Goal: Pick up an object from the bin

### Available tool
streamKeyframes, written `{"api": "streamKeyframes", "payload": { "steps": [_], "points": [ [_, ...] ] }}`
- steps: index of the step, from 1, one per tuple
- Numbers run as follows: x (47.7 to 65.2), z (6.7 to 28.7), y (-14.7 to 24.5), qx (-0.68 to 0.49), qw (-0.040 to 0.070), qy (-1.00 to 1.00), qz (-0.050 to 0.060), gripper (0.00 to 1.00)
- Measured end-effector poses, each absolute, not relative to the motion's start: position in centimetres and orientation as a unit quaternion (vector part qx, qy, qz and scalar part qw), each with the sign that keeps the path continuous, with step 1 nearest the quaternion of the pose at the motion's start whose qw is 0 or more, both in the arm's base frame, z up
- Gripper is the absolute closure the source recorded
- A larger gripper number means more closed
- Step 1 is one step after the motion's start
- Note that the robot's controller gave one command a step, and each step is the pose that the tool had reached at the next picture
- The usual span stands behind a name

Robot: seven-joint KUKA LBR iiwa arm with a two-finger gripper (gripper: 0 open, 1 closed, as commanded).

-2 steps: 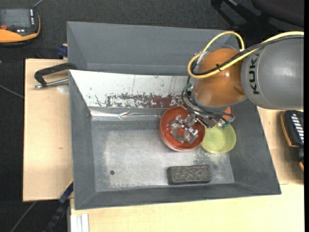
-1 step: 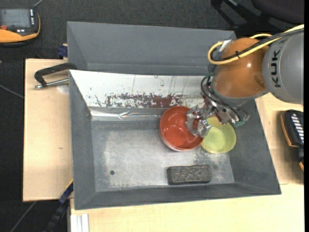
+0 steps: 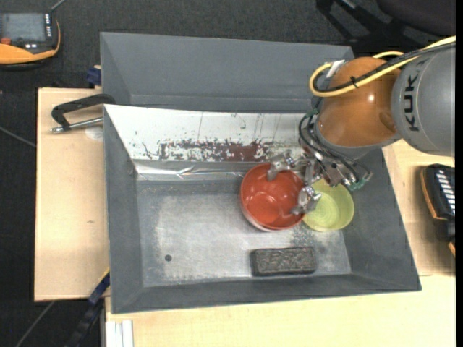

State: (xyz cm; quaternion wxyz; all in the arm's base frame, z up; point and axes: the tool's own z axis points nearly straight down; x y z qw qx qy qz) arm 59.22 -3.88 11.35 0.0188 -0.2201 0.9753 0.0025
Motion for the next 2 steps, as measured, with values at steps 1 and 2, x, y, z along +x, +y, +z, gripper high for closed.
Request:
{"api": "streamKeyframes", "payload": {
  "steps": [1,2],
  "points": [
    [59.2,11.3,-4.1,-0.22,0.018,0.975,0.001,1.0],
    [59.3,19.9,-7.8,-0.242,0.026,0.97,-0.003,1.0]
  ]
}}
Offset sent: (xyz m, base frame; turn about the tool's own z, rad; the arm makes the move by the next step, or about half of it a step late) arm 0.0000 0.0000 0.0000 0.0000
